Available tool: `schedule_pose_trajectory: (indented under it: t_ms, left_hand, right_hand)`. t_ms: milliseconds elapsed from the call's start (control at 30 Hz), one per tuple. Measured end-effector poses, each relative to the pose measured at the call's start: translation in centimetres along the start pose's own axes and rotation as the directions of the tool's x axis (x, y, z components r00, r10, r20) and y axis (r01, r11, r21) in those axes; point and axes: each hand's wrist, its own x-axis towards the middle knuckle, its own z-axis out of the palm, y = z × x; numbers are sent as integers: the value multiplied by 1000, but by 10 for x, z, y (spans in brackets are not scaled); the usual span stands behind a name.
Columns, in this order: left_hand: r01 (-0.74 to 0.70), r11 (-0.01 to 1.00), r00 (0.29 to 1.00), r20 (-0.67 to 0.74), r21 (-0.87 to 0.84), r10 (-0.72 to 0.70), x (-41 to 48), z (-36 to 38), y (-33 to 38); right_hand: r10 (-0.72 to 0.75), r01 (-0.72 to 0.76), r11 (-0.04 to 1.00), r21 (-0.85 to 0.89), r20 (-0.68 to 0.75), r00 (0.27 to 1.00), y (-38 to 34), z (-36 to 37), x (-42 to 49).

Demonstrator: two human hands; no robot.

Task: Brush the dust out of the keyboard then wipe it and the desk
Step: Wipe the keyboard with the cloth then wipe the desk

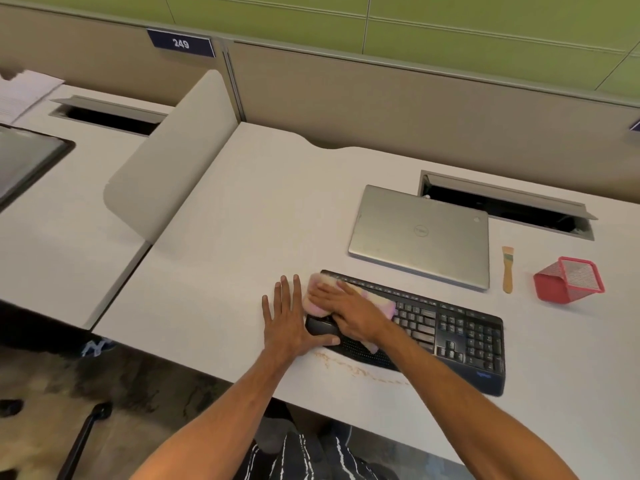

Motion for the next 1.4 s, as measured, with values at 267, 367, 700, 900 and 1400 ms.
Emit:
schedule_pose_trajectory:
  t_ms: [267, 367, 700, 900, 1400]
  left_hand:
    - [-33, 999, 999, -11, -1, 33, 2, 3, -3]
    - [-52, 999, 998, 31, 9, 51, 4, 2, -2]
    - [-168, 985, 974, 161, 43, 159, 18, -5, -1]
    - [-190, 980, 956, 236, 54, 172, 26, -9, 5]
    - [-299, 954, 904, 316, -11, 287, 38, -18, 18]
  right_hand:
    - [-43, 37, 991, -132, -46, 998, -14, 12, -35]
    - [207, -221, 974, -42, -220, 953, -22, 21, -27]
    - [510, -555, 829, 72, -506, 696, -10, 35, -98]
    - [492, -525, 851, 21, -384, 781, -23, 37, -66]
    - [501, -526, 844, 107, -510, 700, 1, 21, -152]
